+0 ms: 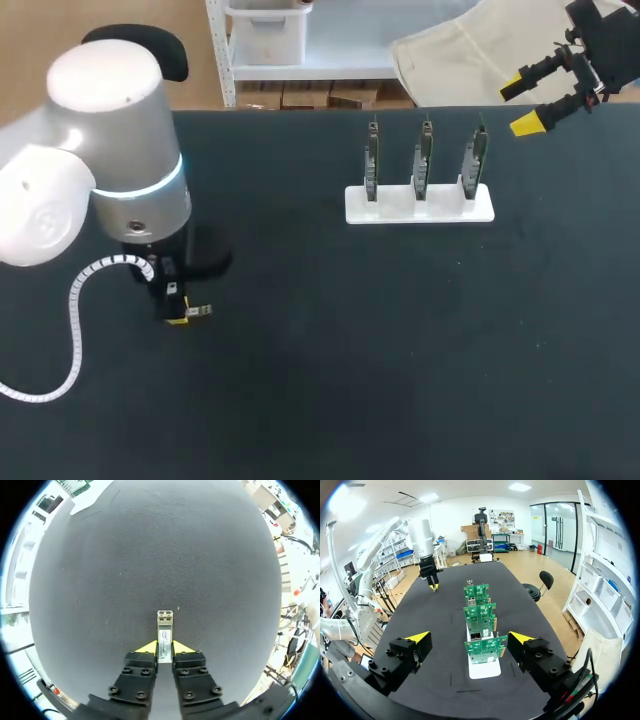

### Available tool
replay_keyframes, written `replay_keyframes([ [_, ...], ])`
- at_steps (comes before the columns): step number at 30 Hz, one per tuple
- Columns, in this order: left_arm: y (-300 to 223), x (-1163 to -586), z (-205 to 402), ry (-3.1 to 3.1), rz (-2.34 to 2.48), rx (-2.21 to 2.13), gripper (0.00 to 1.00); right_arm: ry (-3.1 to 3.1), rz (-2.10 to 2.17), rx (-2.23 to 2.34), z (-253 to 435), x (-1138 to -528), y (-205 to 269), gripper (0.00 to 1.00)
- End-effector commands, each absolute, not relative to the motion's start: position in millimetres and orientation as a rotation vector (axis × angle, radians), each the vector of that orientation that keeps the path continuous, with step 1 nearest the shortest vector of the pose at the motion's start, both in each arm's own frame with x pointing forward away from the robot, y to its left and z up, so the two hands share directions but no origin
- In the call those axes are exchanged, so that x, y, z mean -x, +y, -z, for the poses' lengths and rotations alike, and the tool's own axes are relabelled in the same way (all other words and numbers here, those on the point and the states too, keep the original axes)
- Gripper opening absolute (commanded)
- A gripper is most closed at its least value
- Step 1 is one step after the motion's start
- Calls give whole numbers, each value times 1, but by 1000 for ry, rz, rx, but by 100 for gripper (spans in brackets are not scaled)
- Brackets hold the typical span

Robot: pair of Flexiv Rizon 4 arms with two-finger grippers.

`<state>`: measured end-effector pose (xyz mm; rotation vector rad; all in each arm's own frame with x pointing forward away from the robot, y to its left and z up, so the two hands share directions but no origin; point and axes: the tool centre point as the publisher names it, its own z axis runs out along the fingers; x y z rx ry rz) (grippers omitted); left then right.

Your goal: Pick up the optical module with the left hand, and insert it into the network port with the right hand.

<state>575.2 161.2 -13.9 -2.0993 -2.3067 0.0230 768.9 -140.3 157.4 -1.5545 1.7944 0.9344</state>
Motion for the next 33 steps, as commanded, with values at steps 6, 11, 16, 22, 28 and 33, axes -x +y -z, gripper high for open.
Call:
replay_keyframes([
  [6, 151, -585, -32, -2467, -544, 2185, 0, 1795, -928, 1552, -157, -767, -140, 100],
  [11, 132, -590, -64, -2456, -672, 2312, 0, 1795, -928, 1552, -157, -767, -140, 100],
  [16, 124, -592, -81, -2456, -691, 2372, 0, 1795, -928, 1552, -157, -767, -140, 100],
  [22, 124, -592, -81, -2456, -691, 2372, 0, 1795, -928, 1552, -157, -767, -140, 100],
  [28, 133, -582, -71, -2458, -697, 2312, 0, 1795, -928, 1552, -157, -767, -140, 100],
  [33, 126, -589, -83, -2542, -805, 2294, 0, 1795, -928, 1552, -157, -767, -140, 100],
])
